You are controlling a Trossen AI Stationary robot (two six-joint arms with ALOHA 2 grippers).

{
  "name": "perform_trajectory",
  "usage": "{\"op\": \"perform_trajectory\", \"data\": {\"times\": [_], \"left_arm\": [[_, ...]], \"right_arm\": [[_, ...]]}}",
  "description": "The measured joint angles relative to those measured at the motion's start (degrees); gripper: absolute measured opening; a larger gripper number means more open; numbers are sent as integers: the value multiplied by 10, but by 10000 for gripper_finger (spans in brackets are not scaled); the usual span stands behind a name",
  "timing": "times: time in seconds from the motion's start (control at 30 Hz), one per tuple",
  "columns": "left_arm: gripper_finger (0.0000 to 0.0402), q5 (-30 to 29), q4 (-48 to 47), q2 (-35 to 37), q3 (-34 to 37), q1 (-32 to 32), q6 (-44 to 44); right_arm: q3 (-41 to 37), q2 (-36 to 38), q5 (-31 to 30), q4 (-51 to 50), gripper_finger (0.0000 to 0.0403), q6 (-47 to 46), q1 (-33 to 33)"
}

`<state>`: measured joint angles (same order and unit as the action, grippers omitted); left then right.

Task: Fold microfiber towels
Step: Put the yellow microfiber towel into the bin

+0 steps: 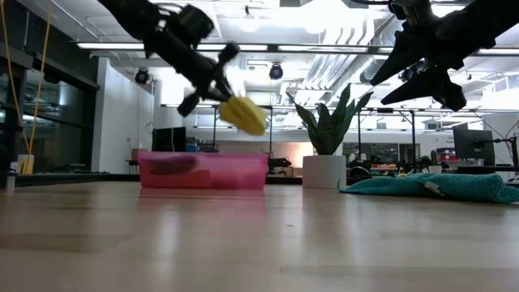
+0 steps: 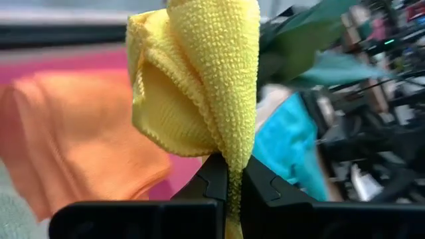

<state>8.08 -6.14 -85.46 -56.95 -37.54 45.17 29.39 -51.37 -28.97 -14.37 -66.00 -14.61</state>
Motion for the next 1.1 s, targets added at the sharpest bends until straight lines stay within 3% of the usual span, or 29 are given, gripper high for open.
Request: {"op": "perform_trajectory", "data": {"times": [0.4, 0.7, 1.1], "left_arm": [[0, -19, 8, -116, 0, -12, 32], [2, -38, 18, -136, 0, -5, 57], [77, -60, -19, -136, 0, -7, 11]], "right_arm": [[0, 0, 0, 0, 170, -10, 0], [0, 0, 0, 0, 170, -10, 0], [0, 0, -1, 0, 170, -10, 0]]}}
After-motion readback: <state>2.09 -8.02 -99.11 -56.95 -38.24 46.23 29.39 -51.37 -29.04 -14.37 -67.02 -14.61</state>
